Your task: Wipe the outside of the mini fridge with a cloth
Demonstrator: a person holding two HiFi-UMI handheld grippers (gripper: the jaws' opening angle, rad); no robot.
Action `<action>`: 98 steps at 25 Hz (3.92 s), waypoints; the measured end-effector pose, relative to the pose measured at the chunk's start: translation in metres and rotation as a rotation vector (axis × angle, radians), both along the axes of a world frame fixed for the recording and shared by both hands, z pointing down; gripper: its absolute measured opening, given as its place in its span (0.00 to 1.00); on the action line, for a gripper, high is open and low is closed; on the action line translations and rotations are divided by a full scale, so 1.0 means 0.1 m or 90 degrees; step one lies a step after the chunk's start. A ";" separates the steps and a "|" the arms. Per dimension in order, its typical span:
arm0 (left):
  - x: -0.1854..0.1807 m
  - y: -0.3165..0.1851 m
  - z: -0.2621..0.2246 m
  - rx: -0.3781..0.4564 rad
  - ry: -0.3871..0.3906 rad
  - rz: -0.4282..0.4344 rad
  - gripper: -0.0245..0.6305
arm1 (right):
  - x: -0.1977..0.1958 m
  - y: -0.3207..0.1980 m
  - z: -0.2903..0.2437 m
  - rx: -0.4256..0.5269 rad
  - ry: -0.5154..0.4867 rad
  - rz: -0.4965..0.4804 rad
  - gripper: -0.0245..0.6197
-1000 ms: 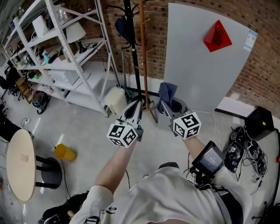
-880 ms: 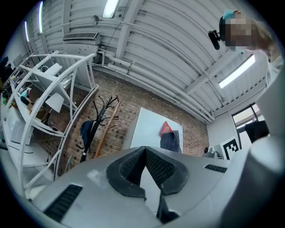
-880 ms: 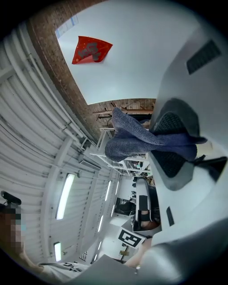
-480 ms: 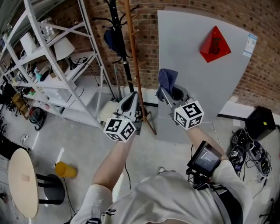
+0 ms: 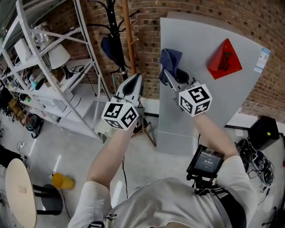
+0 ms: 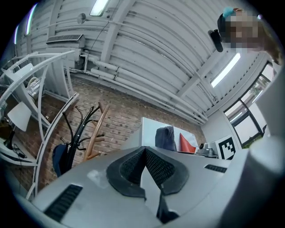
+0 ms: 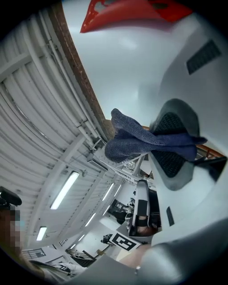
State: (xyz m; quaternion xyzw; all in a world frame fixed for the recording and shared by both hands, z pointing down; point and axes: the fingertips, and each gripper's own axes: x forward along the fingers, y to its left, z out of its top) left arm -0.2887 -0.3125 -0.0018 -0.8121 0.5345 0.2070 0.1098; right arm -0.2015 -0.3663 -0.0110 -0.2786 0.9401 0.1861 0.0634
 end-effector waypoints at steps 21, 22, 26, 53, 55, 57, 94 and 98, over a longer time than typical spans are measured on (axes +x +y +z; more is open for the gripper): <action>0.18 -0.54 -0.54 0.045 -0.040 0.116 0.04 | -0.01 -0.54 -0.81 0.022 0.040 0.143 0.15; 0.22 -0.55 -0.54 0.046 -0.040 0.123 0.04 | 0.04 -0.54 -0.82 0.021 0.041 0.153 0.15; 0.42 -0.56 -0.56 0.050 -0.038 0.153 0.04 | 0.35 -0.57 -0.85 0.008 0.037 0.192 0.15; 1.34 -0.29 -0.43 0.035 -0.024 0.291 0.04 | 1.83 -0.19 -0.94 -0.044 -0.020 0.369 0.15; 1.44 -0.27 -0.43 0.035 -0.023 0.294 0.04 | 2.00 -0.20 -0.92 -0.049 -0.022 0.385 0.15; 1.51 -0.28 -0.43 0.033 -0.023 0.287 0.04 | 2.15 -0.22 -0.91 -0.048 -0.024 0.398 0.15; 3.22 -0.77 -0.61 0.030 -0.017 0.240 0.04 | 4.60 -1.00 -0.75 -0.075 -0.086 0.470 0.15; 3.19 -0.77 -0.64 0.033 -0.016 0.239 0.04 | 4.57 -0.98 -0.77 -0.073 -0.087 0.469 0.15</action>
